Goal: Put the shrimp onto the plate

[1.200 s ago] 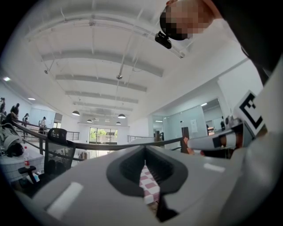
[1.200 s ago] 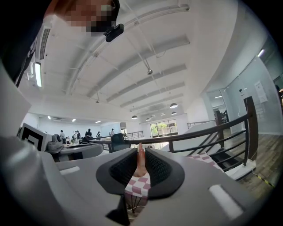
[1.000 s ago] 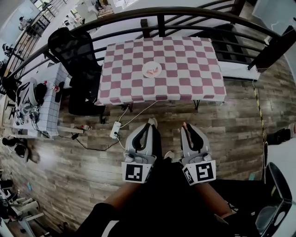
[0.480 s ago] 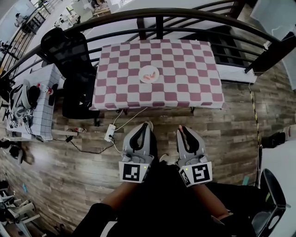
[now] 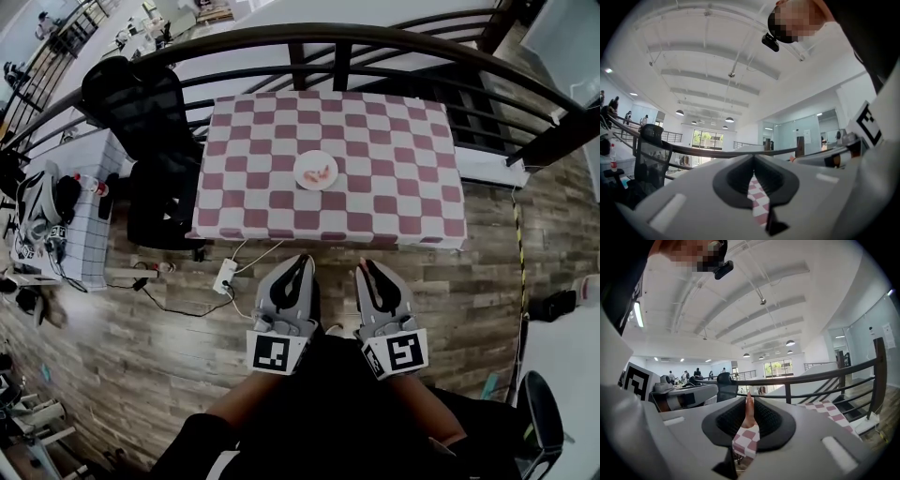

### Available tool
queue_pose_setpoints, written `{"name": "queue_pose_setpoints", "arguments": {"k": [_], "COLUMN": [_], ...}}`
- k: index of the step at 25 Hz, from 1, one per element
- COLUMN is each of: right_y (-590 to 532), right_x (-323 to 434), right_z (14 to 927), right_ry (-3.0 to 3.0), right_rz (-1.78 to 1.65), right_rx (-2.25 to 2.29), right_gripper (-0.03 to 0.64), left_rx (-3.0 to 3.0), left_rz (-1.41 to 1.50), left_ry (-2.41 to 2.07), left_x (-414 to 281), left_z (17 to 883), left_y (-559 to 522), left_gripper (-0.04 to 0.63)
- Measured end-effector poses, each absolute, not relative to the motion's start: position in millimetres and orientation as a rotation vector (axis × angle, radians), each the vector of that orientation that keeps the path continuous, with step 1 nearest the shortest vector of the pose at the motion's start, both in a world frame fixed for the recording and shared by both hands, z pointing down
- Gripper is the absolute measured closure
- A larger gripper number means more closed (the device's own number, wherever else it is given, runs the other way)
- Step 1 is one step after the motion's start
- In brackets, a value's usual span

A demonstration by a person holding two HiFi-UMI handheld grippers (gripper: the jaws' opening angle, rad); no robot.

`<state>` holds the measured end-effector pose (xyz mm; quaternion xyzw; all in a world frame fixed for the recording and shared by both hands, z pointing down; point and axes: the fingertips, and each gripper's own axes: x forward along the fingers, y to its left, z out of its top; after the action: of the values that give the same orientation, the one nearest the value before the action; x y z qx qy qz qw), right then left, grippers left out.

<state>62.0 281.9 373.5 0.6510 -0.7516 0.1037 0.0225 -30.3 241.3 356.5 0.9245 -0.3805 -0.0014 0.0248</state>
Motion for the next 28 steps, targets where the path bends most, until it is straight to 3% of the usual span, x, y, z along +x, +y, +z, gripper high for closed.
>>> {"name": "queue_pose_setpoints", "arguments": {"k": [28], "right_y": [41.9], "right_x": [56.0], "right_z": [385.3], "right_ry": [-2.231], "right_rz": [0.371], "right_rx": [1.903], "right_gripper": [0.563], "left_rx": [2.741], "left_rz": [0.036], "left_ry": [-1.14], "left_x": [-38.8], "left_z": [382.0], "left_y": [4.8], "left_gripper": [0.588]}}
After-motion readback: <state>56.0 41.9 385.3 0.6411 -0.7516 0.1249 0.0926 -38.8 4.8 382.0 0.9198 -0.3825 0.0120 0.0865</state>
